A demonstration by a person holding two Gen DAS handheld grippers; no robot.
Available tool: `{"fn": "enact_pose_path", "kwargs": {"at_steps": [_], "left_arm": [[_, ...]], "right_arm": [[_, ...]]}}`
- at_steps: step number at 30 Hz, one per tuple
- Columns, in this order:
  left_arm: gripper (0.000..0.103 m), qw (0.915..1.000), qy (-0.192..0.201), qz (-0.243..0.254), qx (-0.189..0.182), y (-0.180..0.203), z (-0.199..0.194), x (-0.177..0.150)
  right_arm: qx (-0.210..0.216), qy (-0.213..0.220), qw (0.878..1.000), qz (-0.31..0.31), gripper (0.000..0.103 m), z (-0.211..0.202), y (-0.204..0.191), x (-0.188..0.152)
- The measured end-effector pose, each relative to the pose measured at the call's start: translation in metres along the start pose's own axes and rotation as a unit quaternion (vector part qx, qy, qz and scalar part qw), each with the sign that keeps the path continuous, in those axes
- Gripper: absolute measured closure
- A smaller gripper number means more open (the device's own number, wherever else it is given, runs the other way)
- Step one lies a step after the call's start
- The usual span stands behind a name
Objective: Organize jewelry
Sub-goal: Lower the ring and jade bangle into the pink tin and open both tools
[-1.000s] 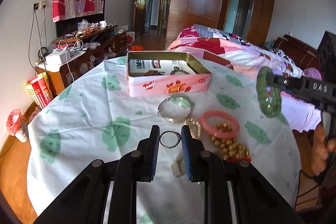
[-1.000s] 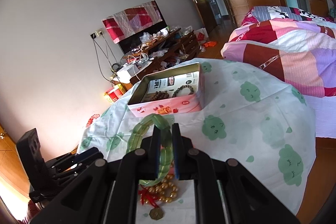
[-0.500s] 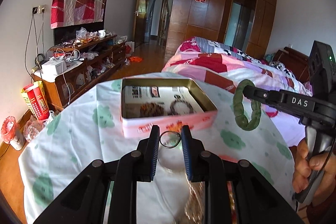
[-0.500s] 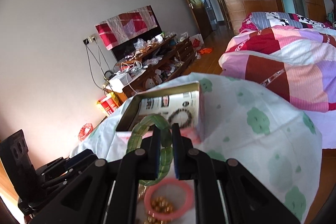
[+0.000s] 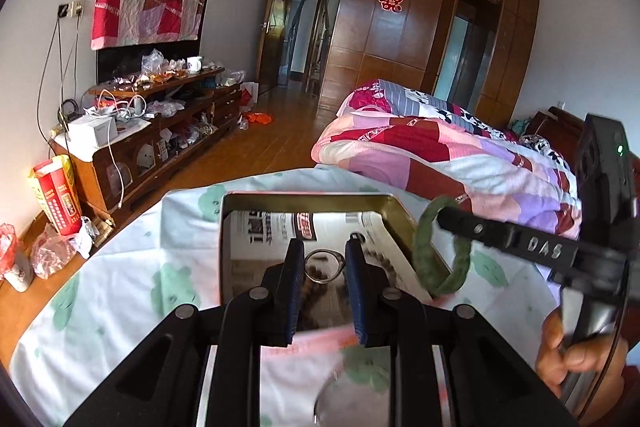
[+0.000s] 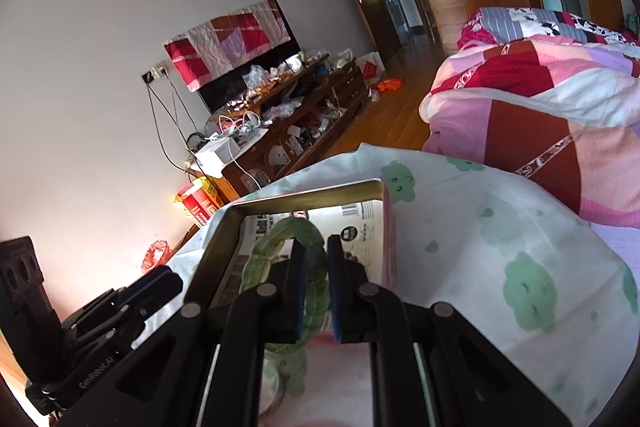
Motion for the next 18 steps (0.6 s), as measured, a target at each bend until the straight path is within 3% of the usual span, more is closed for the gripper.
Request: {"fn": "enact_pose_path", "kwargs": {"at_steps": [8, 18], "left_arm": [[0.082, 0.9995, -0.02, -0.002, 0.024, -0.004, 0.054, 0.015], [0.081, 0.9942, -0.042, 0.001, 0.099, -0.029, 0.085, 0.004]], "right_arm": [[-0.007, -0.022, 1.0, 0.012, 0.09, 0.05, 0.015, 0.012], [0.01, -0.047, 0.999, 0.021, 0.083, 0.079, 0.028, 0.006]]}}
Point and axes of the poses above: each gripper's, at about its wrist camera, not at the fingertips, and z roughly the way its jaws point, y to its right, x to its top, the point moved 10 cm from there along z, roughly the way its jaws point, and after that the axes turned 6 degrees about x, right-handed, at the moved point
